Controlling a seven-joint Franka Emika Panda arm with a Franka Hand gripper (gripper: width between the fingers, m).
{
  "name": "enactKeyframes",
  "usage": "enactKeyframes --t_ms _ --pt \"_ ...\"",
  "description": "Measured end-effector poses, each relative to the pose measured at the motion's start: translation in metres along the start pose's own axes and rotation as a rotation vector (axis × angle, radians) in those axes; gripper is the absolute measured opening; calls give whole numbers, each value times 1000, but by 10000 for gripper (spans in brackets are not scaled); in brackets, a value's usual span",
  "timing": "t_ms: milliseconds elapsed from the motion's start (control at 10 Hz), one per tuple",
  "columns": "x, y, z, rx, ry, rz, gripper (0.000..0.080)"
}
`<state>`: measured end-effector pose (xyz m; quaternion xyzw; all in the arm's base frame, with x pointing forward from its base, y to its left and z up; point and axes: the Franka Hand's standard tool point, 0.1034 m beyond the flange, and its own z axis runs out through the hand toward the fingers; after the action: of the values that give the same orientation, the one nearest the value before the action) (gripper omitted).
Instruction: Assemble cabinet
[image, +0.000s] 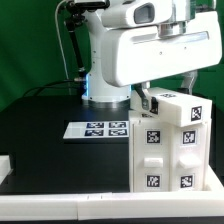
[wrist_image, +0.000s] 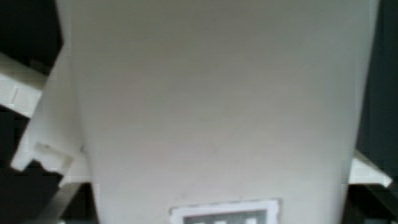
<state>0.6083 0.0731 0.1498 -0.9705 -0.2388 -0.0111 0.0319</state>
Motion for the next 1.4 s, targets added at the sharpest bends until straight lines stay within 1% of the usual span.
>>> enactKeyframes --t_ms 300,700,1000,1200,1300,1400 --pt "1 -1 0 -1 2 233 558" --pt "1 0 0 -1 2 420 558" --pt "2 -1 -1 -1 6 640 558" --pt "-1 -2 1 23 66 871 558" --pt "-3 -2 0 33 82 989 558" --pt "-2 -3 0 36 84 1067 558"
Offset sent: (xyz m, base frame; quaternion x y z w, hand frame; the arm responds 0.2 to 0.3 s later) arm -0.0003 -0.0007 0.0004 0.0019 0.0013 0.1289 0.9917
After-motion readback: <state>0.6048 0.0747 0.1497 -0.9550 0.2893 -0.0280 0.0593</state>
